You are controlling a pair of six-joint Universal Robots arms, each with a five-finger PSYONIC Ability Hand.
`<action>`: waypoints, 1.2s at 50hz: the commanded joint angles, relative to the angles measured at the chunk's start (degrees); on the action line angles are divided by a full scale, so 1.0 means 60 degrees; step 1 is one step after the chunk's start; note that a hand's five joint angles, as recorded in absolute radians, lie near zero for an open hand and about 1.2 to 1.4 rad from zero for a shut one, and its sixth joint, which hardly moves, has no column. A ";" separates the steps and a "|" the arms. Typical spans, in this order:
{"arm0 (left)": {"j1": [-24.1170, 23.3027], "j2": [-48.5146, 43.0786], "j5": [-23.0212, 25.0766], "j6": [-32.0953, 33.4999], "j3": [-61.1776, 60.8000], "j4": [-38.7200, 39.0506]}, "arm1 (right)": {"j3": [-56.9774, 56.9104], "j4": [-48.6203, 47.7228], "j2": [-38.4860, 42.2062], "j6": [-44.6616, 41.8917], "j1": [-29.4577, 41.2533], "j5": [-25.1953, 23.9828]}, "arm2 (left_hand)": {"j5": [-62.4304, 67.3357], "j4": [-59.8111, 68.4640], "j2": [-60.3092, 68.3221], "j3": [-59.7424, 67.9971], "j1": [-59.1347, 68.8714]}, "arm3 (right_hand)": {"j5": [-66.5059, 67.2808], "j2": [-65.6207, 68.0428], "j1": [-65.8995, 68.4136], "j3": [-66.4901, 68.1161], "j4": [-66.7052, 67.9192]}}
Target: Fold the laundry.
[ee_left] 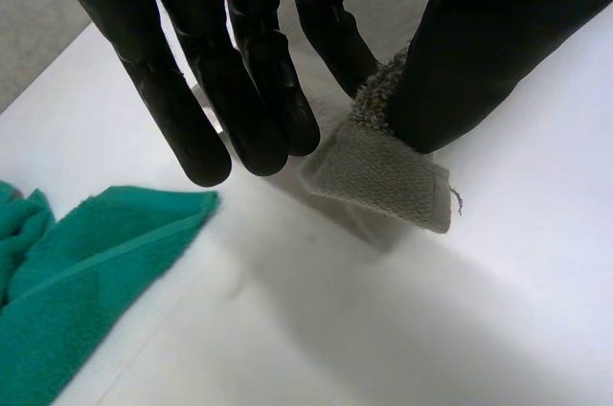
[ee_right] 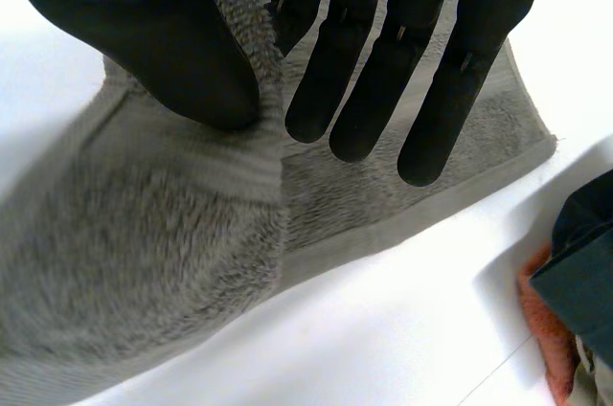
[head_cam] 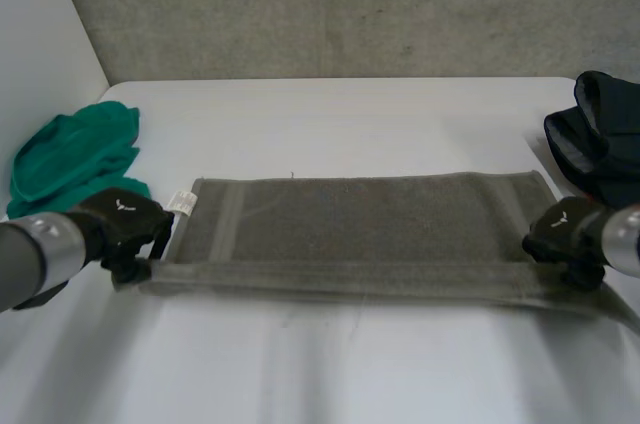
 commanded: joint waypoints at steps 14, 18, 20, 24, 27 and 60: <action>-0.0751 -0.1269 -0.1796 -0.4853 0.5169 0.7761 | -0.4851 -0.8960 0.0884 0.4307 0.0661 0.0081 | 0.2544 0.1885 0.1906 0.1984 0.2692 | 0.1844 0.2019 0.2784 0.1980 0.1897; -0.0795 -0.1313 -0.1708 -0.4575 0.4935 0.7207 | -0.4748 -0.9168 0.0927 0.4440 0.0632 -0.0329 | 0.2544 0.1885 0.1906 0.1984 0.2692 | 0.1844 0.2019 0.2784 0.1980 0.1897; -0.0795 -0.1327 -0.1694 -0.4444 0.4570 0.6754 | -0.4676 -0.8964 0.1073 0.4469 0.0646 -0.0490 | 0.2544 0.1885 0.1906 0.1984 0.2692 | 0.1844 0.2019 0.2784 0.1980 0.1897; -0.0678 -0.1429 -0.1679 -0.4253 0.3692 0.6502 | -0.4500 -0.8394 0.1409 0.4455 0.0661 -0.0579 | 0.2544 0.1885 0.1906 0.1984 0.2692 | 0.1844 0.2019 0.2784 0.1980 0.1897; -0.0648 -0.1576 -0.1664 -0.4194 0.3149 0.6531 | -0.4310 -0.7880 0.1659 0.4454 0.0690 -0.0681 | 0.2544 0.1885 0.1906 0.1984 0.2692 | 0.1844 0.2019 0.2784 0.1980 0.1897; -0.0253 -0.1679 -0.1049 -0.4077 -0.0134 0.6868 | -0.1951 -0.3323 0.2641 0.5365 -0.0452 -0.1662 | 0.2544 0.1885 0.1906 0.1984 0.2692 | -0.5589 -0.5413 -0.4649 -0.5452 -0.5536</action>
